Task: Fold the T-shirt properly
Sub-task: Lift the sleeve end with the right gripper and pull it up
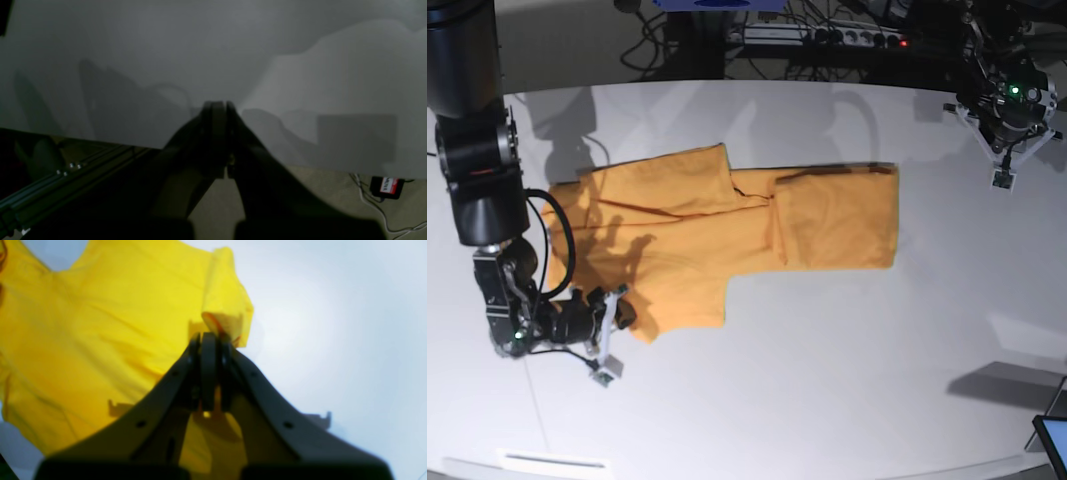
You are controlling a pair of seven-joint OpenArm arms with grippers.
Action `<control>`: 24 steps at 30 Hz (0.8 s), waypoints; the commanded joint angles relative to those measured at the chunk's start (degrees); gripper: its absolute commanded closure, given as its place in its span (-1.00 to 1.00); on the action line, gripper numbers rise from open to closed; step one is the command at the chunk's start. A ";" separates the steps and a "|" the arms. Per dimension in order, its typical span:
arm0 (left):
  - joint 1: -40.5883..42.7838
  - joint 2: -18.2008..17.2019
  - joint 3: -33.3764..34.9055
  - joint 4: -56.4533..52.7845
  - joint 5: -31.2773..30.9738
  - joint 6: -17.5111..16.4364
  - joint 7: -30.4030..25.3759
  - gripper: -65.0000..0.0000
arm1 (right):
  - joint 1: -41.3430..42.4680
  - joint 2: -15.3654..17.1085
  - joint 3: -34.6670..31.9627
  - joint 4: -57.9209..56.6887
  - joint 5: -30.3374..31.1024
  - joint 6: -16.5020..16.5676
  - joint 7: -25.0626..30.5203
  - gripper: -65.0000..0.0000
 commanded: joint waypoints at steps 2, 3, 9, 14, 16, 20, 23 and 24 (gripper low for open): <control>-0.13 -0.88 -0.28 0.96 0.23 0.27 -0.36 1.00 | 0.99 0.98 0.46 3.97 0.88 0.38 0.27 0.99; -0.13 -0.88 -0.28 0.96 0.23 0.27 -0.36 1.00 | 0.55 1.07 0.46 5.47 0.88 0.38 -0.08 0.99; -0.04 -0.88 -0.19 0.96 0.23 0.27 -0.36 1.00 | -1.56 1.25 0.46 13.12 0.88 0.38 -2.37 0.99; -0.04 -0.88 -0.19 0.96 0.23 0.27 -0.36 1.00 | -2.97 1.25 0.46 19.09 0.88 0.38 -4.04 1.00; -0.04 -0.88 -0.19 0.96 0.23 0.27 -0.36 1.00 | -3.23 1.25 0.46 21.20 0.79 0.38 -4.83 1.00; -0.04 -0.88 -0.19 0.96 0.23 0.27 -0.36 1.00 | -4.46 2.30 0.55 25.34 0.79 0.38 -6.23 1.00; -0.04 -0.88 -0.19 0.96 0.23 0.27 -0.36 1.00 | -5.26 2.92 0.55 27.80 0.79 0.38 -6.50 1.00; -0.04 -0.88 -0.19 0.96 0.23 0.27 -0.36 1.00 | -5.43 3.36 0.55 28.32 0.79 0.38 -6.50 1.00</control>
